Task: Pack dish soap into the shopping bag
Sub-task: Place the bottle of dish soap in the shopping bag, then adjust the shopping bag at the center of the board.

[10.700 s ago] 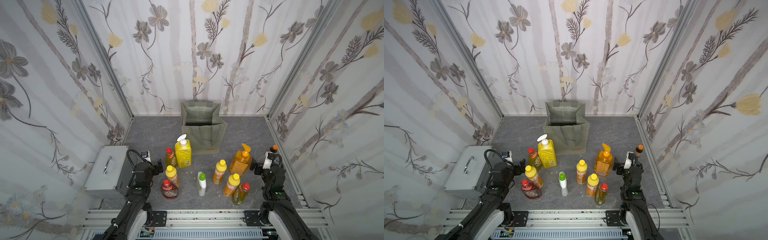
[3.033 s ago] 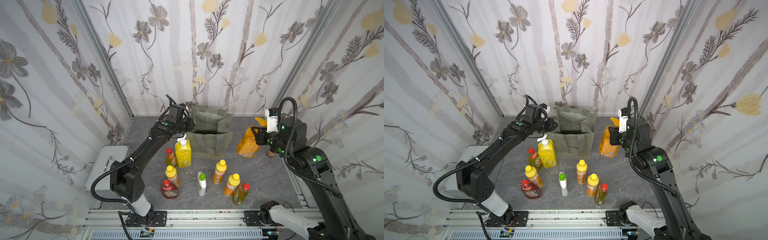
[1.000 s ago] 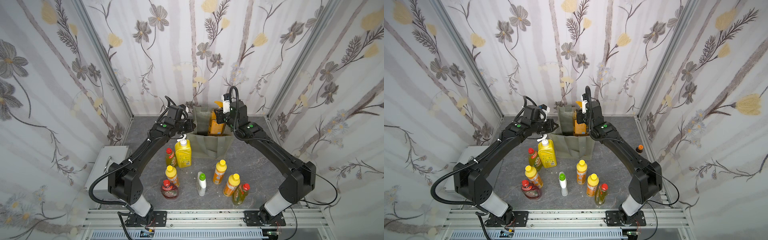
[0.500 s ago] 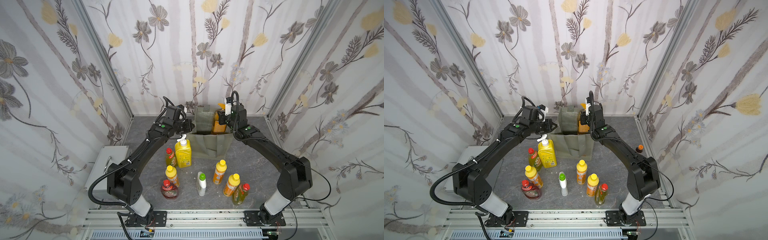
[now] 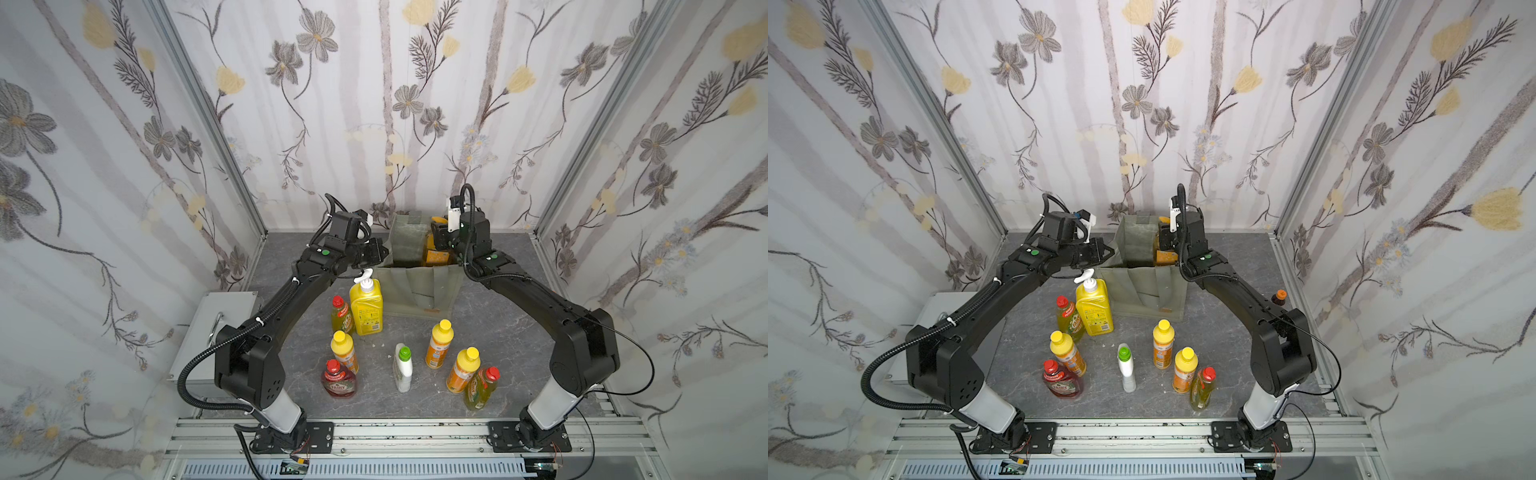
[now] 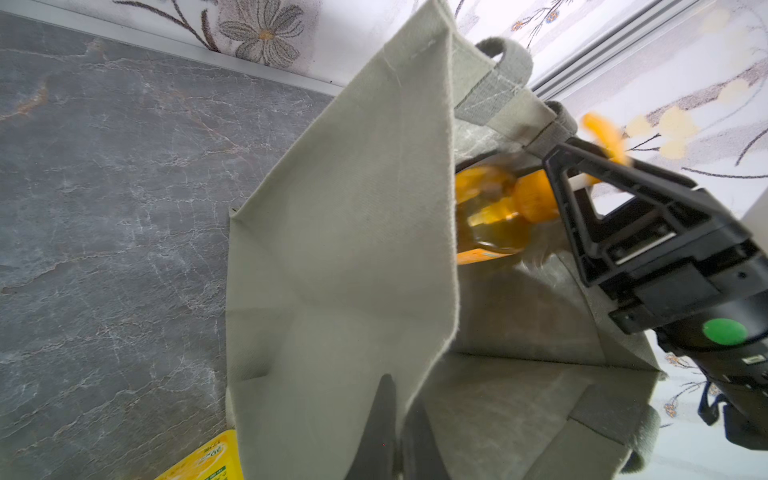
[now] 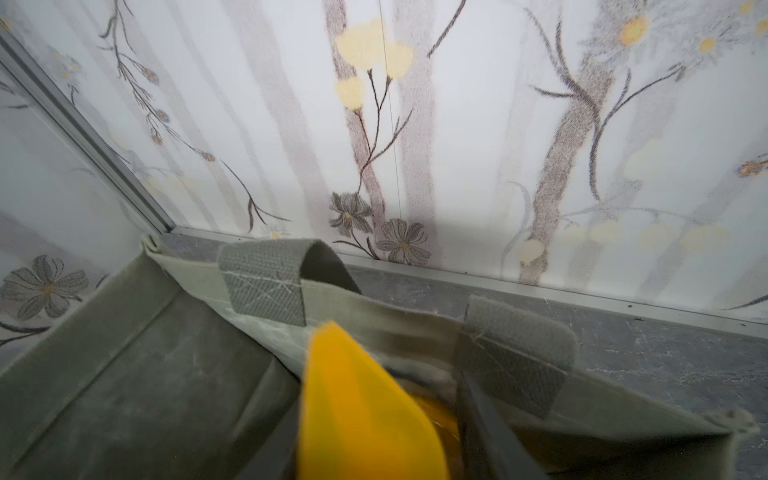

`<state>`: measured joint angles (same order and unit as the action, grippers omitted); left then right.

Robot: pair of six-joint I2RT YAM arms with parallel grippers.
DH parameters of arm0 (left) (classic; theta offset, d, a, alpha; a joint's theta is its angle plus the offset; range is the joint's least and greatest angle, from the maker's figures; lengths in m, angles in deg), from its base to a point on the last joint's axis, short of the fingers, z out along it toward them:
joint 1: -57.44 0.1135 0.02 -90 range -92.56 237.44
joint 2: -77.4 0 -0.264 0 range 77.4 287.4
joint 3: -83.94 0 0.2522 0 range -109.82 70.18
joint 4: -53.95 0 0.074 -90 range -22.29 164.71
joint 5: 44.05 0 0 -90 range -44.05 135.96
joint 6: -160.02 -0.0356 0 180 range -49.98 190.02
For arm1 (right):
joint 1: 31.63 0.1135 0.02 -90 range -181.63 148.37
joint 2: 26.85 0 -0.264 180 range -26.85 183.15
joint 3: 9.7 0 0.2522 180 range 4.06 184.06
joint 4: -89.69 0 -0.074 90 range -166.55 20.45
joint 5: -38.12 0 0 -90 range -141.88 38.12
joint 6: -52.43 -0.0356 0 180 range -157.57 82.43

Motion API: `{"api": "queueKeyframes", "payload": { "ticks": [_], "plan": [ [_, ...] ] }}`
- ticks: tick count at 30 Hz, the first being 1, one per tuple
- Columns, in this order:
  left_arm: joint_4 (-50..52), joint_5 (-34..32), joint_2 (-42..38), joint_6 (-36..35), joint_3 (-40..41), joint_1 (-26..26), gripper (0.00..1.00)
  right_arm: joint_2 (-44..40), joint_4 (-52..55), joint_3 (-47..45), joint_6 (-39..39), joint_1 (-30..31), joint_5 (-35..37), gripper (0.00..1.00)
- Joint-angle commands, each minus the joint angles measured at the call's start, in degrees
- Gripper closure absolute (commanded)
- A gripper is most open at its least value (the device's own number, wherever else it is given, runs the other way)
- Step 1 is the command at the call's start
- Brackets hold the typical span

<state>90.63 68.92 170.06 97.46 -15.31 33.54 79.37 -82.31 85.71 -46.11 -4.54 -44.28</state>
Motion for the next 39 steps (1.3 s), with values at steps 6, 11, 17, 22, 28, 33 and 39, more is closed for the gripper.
{"api": "queueKeyframes", "payload": {
  "ticks": [6, 11, 17, 22, 28, 33, 39],
  "plan": [
    [-1.32, 0.19, 1.02, 0.87, 0.06, 0.18, 0.97, 0.05, 1.04, 0.72, 0.19, 0.0, -0.5, 0.37],
    [-1.38, 0.15, 1.03, 0.87, 0.15, 0.17, 0.97, -0.37, 2.18, 1.84, 0.19, 0.33, -1.47, 0.35],
    [-1.57, 0.17, 0.64, 1.05, 0.41, 0.13, 0.97, -1.93, 7.63, 5.49, 1.65, 2.11, -4.49, 0.34],
    [-1.21, -0.23, 0.18, 0.79, 0.59, 0.16, 0.96, -3.21, 14.03, 8.69, 1.22, 2.18, -1.73, 0.3],
    [-0.73, -1.57, 0.0, 0.52, 0.05, 0.17, 0.94, -1.38, 25.38, 14.47, 1.24, 2.21, 2.48, 0.28],
    [2.15, -2.83, 1.05, -0.14, -4.56, 0.08, 0.59, -1.47, 29.82, 14.86, 1.12, 1.79, 5.99, 0.29],
    [12.86, -4.38, 5.61, -3.49, -20.76, -0.14, 0.29, -8.02, 34.84, 14.42, -2.71, -2.37, 2.68, 0.24]
  ]
}}
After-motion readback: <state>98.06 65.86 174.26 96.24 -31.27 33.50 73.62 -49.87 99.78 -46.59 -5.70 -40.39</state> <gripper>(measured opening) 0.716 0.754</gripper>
